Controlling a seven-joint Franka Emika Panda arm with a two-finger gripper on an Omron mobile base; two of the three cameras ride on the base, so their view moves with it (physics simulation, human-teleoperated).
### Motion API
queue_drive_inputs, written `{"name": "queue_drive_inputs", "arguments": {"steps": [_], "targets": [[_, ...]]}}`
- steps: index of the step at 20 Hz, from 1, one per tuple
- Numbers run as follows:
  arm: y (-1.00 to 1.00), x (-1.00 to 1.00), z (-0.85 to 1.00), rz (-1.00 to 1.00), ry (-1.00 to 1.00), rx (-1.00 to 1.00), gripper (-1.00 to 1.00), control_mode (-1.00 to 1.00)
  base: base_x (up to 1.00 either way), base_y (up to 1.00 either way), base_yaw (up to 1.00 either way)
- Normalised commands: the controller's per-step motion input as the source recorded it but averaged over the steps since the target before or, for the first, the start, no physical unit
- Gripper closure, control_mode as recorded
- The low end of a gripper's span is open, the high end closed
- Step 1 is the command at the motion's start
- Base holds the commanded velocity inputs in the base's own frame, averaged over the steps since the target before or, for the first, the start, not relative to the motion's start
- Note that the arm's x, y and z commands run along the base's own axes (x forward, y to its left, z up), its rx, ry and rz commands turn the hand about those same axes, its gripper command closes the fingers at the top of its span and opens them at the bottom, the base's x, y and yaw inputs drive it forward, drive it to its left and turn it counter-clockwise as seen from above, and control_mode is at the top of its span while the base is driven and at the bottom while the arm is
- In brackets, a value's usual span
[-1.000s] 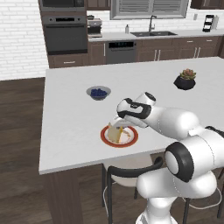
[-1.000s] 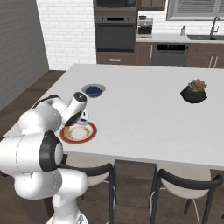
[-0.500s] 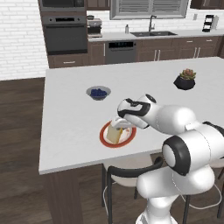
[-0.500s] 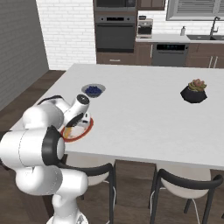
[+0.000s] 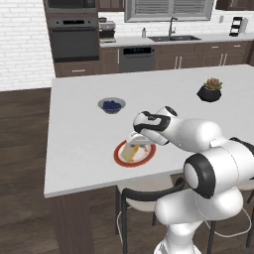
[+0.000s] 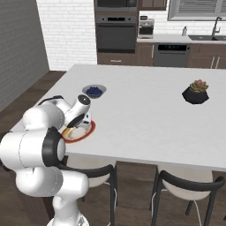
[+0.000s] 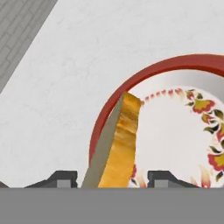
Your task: Start the toaster. Once the lever pops up, take the bread to the plate on the dining counter.
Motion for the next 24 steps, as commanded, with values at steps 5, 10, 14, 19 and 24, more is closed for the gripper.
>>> {"name": "queue_drive_inputs", "arguments": {"steps": [5, 10, 14, 19, 24], "targets": [[-0.09, 0.0, 0.0, 0.0, 0.0, 0.0, -1.0, -1.0, 0.0, 0.0, 0.0], [-0.19, 0.03, 0.07, 0.0, 0.0, 0.0, -1.0, -1.0, 0.0, 0.0, 0.0], [-0.27, 0.0, 0.27, 0.0, 0.0, 0.0, -1.0, -1.0, 0.0, 0.0, 0.0], [-0.12, 0.01, 0.28, 0.0, 0.0, 0.0, -1.0, -1.0, 0.0, 0.0, 0.0], [-0.01, -0.02, 0.64, 0.01, 0.01, -0.08, -1.0, -1.0, 0.0, 0.0, 0.0]]}}
